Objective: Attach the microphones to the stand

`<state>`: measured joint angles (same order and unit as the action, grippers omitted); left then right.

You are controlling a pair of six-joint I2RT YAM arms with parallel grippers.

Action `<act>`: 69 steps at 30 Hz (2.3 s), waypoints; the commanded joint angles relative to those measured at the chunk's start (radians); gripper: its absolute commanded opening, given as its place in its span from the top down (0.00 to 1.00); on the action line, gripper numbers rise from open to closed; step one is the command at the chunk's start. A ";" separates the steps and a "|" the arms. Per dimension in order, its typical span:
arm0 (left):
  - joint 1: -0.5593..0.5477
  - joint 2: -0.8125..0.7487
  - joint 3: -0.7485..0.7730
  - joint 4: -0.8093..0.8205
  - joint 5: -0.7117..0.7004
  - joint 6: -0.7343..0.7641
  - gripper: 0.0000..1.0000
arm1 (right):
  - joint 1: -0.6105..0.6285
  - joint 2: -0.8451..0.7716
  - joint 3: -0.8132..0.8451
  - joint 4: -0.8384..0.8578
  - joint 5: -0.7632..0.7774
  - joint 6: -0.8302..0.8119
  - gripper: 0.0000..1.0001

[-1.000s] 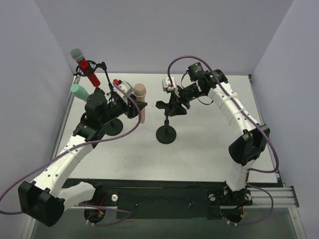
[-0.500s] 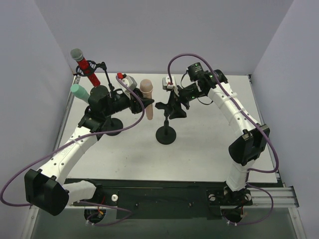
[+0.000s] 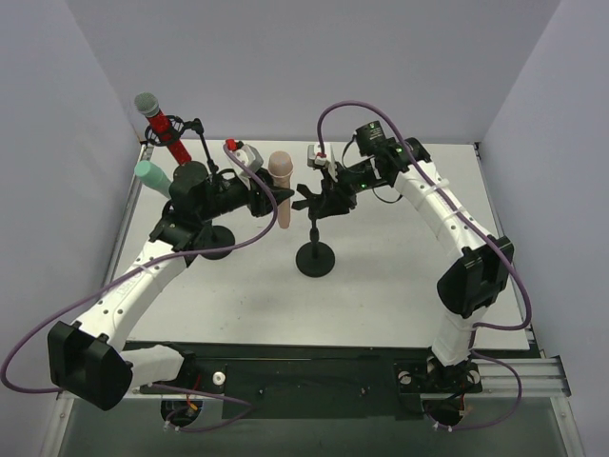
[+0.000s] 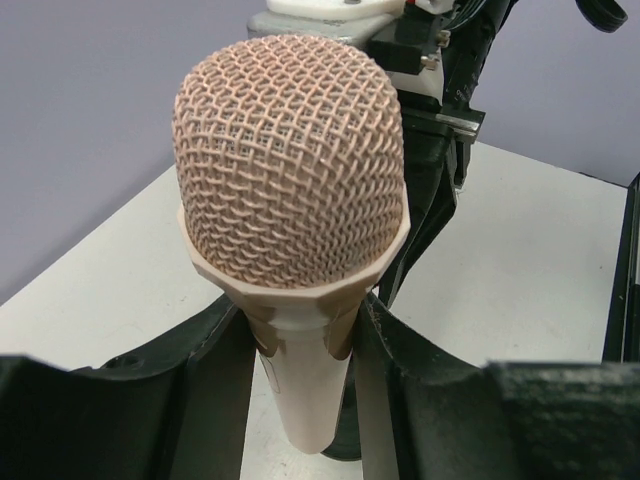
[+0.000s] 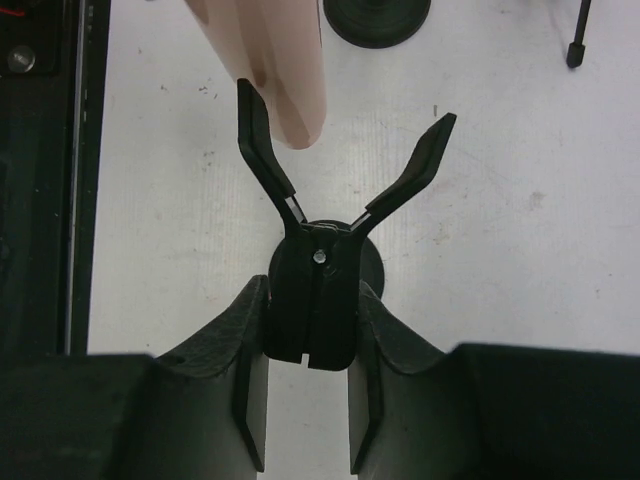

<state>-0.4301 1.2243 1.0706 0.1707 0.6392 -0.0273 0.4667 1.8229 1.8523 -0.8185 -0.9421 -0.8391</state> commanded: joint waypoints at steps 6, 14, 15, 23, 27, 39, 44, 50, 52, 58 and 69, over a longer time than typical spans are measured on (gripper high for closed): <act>0.017 0.018 0.110 -0.019 0.048 0.095 1.00 | 0.004 -0.063 -0.036 -0.045 -0.056 -0.075 1.00; 0.013 0.118 0.152 0.062 0.169 -0.011 1.00 | 0.006 -0.051 -0.019 -0.076 -0.075 -0.094 1.00; 0.008 0.124 0.150 0.082 0.183 -0.032 1.00 | 0.006 -0.051 -0.018 -0.076 -0.078 -0.091 1.00; -0.053 0.181 0.143 0.124 0.159 -0.034 1.00 | 0.006 -0.050 -0.019 -0.076 -0.106 -0.077 1.00; -0.071 0.207 0.158 0.115 0.143 -0.020 1.00 | 0.006 -0.045 -0.022 -0.076 -0.119 -0.069 1.00; -0.071 0.205 0.157 0.098 0.125 0.001 1.00 | 0.000 -0.050 -0.041 -0.071 -0.116 -0.060 0.73; -0.070 0.207 0.160 0.084 0.128 0.010 1.00 | -0.003 -0.056 -0.051 -0.057 -0.110 -0.046 0.53; -0.070 0.207 0.161 0.084 0.129 0.009 1.00 | -0.003 -0.056 -0.053 -0.047 -0.119 -0.032 1.00; -0.070 0.205 0.158 0.082 0.134 0.007 1.00 | -0.003 -0.057 -0.054 -0.047 -0.127 -0.032 1.00; -0.070 0.214 0.161 0.102 0.178 -0.009 1.00 | 0.001 -0.048 -0.050 -0.047 -0.141 -0.022 1.00; -0.087 0.270 0.212 0.033 0.243 0.012 1.00 | 0.000 -0.039 -0.056 -0.036 -0.158 0.021 0.69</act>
<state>-0.4747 1.4677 1.2308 0.2310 0.7887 -0.0486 0.4259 1.7988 1.8069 -0.8539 -1.0080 -0.8528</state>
